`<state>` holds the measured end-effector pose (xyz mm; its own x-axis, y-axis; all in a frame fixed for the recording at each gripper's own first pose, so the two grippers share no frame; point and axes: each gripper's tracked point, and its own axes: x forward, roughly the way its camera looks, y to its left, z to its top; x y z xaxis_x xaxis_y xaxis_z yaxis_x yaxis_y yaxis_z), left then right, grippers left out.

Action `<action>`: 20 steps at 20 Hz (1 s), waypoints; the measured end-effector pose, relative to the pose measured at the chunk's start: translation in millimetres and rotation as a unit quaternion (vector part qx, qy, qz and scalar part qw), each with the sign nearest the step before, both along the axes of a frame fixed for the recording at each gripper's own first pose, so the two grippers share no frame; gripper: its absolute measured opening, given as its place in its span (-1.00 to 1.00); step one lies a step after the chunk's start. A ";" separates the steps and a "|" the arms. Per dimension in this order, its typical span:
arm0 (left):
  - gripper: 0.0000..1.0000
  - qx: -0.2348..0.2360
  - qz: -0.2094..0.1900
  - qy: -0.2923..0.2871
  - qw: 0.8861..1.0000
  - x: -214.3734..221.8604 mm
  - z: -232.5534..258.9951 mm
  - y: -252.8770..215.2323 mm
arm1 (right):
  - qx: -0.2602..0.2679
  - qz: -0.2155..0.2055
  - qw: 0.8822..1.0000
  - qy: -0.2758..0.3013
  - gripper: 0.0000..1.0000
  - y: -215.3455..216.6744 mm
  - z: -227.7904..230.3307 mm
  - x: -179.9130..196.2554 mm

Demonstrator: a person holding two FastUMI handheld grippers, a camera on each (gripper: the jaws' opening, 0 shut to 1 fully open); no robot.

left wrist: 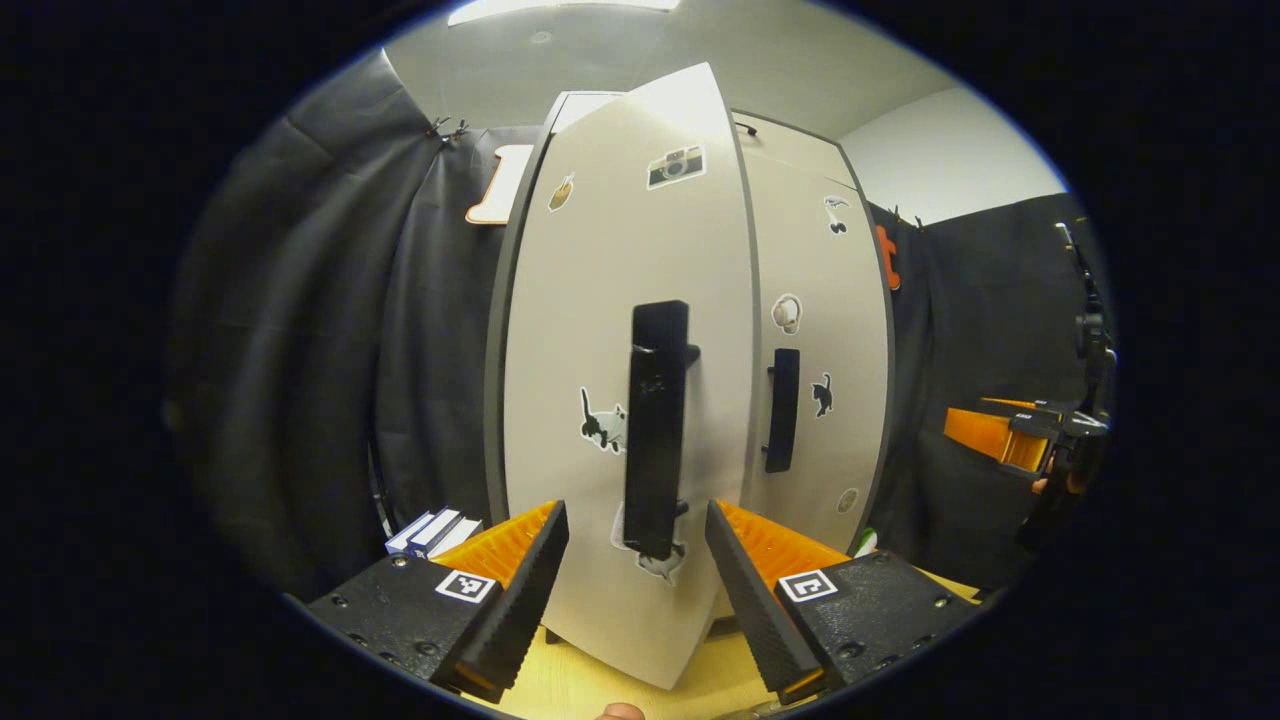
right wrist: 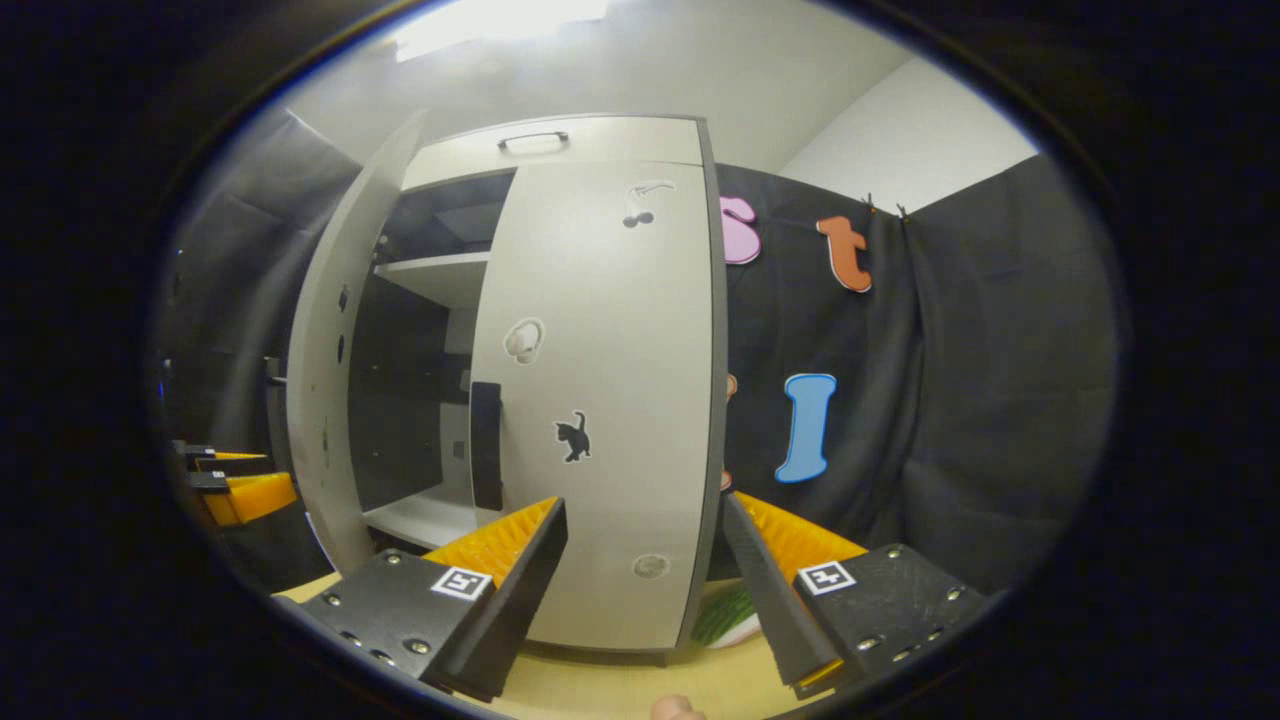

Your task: Grasp the bottle in the cabinet with the left hand and place it on the coaster, then close the right door with the right hand and the left door with the left hand.

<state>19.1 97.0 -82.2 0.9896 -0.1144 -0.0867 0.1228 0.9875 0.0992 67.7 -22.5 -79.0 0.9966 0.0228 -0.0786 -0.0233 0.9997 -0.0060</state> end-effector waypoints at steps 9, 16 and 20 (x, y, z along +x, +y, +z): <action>0.73 -0.011 -0.018 -0.004 1.000 27.3 -3.1 -16.7 | -0.005 -0.015 1.000 0.002 0.92 -16.8 1.8 -6.3; 0.77 -0.016 -0.025 0.000 1.000 27.0 -4.5 -20.1 | -0.005 -0.020 1.000 0.003 0.92 -22.0 1.1 -9.6; 0.77 -0.012 -0.029 0.002 1.000 28.4 -4.7 -20.8 | -0.004 -0.019 1.000 0.002 0.92 -21.7 2.0 -9.2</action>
